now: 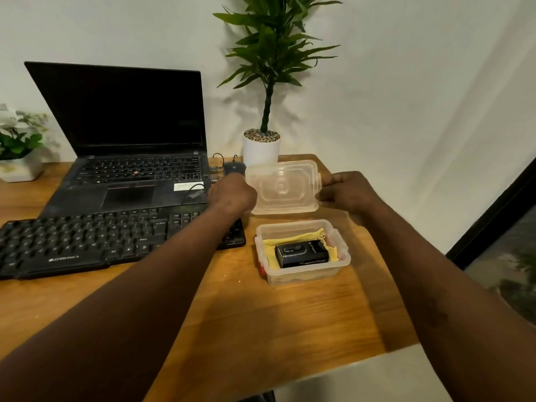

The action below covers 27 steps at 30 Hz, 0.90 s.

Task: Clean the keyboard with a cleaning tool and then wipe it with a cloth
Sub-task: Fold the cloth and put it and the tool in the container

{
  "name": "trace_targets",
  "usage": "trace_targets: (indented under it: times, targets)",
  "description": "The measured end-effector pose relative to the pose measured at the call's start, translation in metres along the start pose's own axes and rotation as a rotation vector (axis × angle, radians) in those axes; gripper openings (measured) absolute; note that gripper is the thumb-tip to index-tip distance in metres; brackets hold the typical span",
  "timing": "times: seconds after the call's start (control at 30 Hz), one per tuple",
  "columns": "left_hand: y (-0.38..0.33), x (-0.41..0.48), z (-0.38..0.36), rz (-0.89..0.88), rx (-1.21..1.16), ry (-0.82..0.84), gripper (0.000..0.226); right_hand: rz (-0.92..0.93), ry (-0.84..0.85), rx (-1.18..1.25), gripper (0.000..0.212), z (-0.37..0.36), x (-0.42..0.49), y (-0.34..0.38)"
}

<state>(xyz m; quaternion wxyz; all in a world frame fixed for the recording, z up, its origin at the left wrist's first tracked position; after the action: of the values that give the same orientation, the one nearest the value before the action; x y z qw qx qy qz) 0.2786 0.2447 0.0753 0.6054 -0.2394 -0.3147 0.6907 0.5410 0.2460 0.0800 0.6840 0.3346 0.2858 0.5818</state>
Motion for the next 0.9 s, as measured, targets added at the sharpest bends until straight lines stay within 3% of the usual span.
trace_targets:
  times: [0.07, 0.17, 0.3, 0.53, 0.6, 0.7, 0.9]
  targets:
    - [-0.004, -0.021, 0.013, -0.143, -0.113, -0.064, 0.031, 0.09, -0.056, 0.11, 0.022, 0.018, -0.03, 0.004]
    - [-0.006, -0.073, 0.033, -0.345, -0.282, -0.18, 0.031, 0.215, -0.134, -0.012, 0.026, 0.035, -0.07, -0.005]
    - [0.011, -0.141, 0.023, -0.453, -0.175, -0.176, 0.034, 0.197, -0.159, -0.023, 0.027, 0.032, -0.103, -0.03]
    - [0.033, -0.192, 0.003, -0.478, 0.011, -0.144, 0.035, 0.157, -0.142, 0.157, 0.029, 0.014, -0.134, -0.05]
    - [0.036, -0.193, 0.001, -0.447, -0.02, -0.117, 0.034, 0.117, -0.099, 0.228, 0.04, 0.009, -0.139, -0.051]
    - [0.035, -0.197, 0.001, -0.441, -0.079, -0.094, 0.035, 0.255, -0.074, 0.089, 0.043, 0.0, -0.151, -0.046]
    - [0.029, -0.188, 0.004, -0.302, -0.134, -0.055, 0.053, 0.243, -0.135, 0.082, 0.039, -0.012, -0.153, -0.052]
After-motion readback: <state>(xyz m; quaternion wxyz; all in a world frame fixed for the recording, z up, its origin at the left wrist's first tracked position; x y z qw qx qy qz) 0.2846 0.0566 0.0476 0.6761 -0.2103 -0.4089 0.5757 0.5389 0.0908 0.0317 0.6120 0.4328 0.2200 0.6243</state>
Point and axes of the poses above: each hand's wrist, its own x-axis towards the middle knuckle, its own z-axis out of the back of the hand, y = z × x, the point moved 4 cm from there along x, towards the middle knuckle, and after that the axes turned 9 degrees about -x, right-handed, at the moved point
